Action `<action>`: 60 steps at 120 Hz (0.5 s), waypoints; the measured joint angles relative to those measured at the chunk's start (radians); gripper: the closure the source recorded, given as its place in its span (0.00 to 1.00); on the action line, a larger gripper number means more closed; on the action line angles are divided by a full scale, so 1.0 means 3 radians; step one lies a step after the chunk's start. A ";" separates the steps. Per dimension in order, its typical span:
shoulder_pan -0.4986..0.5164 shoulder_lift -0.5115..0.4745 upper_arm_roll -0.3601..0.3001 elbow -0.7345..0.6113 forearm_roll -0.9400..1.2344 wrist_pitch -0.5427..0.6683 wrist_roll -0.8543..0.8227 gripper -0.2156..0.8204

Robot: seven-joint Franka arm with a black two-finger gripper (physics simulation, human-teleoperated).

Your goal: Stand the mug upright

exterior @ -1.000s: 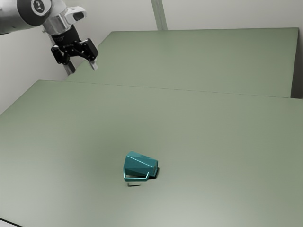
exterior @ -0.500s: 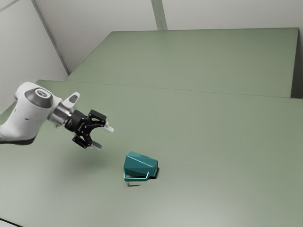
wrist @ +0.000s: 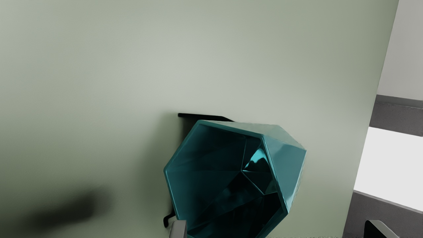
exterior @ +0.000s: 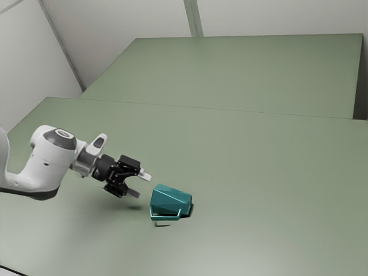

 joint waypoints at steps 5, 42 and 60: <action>-0.0016 0.0004 -0.0013 -0.0007 -0.0074 0.0003 0.0057 0.23; 0.0071 0.0040 -0.0026 -0.0284 -0.0836 -0.0223 0.0407 0.23; 0.0035 0.0036 -0.0030 -0.0314 -0.0938 -0.0321 0.0534 0.23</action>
